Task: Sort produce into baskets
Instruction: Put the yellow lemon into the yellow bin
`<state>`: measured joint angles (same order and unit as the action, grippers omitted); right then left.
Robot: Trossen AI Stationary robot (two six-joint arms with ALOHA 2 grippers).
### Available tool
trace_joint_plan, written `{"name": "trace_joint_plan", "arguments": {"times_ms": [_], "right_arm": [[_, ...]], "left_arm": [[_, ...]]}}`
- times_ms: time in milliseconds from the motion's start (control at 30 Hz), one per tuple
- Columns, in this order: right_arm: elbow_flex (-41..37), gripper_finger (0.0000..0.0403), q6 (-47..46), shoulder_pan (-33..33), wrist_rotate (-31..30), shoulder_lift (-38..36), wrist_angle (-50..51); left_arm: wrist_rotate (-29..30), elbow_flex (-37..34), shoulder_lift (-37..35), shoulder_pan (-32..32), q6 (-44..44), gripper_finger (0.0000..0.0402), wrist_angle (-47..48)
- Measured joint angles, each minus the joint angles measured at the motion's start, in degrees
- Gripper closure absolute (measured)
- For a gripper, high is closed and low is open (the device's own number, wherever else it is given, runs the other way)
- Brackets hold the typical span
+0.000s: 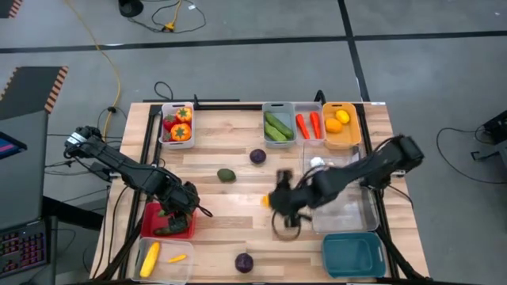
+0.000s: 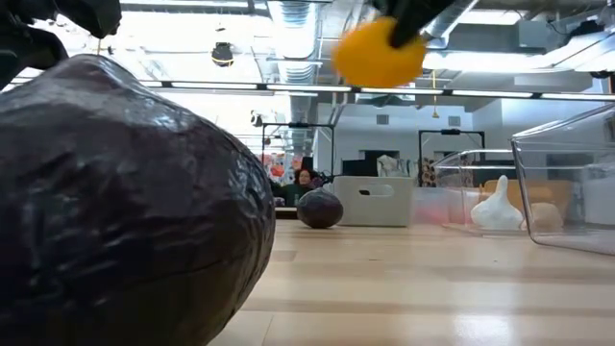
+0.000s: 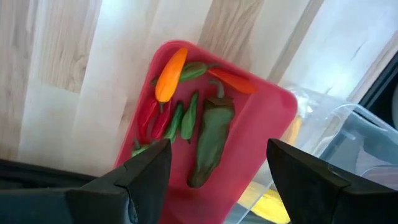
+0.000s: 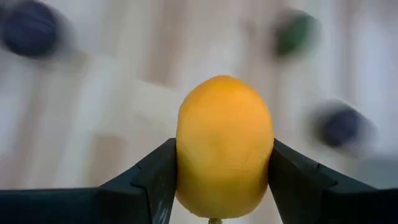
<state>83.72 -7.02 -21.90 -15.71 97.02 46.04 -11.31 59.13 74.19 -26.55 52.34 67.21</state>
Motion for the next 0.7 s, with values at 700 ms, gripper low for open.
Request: {"name": "trace_joint_plan", "arguments": {"times_ms": [700], "right_arm": [[0.0,0.0162,-7.7,43.1,-12.9,-17.1,35.7]], "left_arm": [[7.7,0.0,0.0,0.0,-3.6,0.0151,-3.3]]}}
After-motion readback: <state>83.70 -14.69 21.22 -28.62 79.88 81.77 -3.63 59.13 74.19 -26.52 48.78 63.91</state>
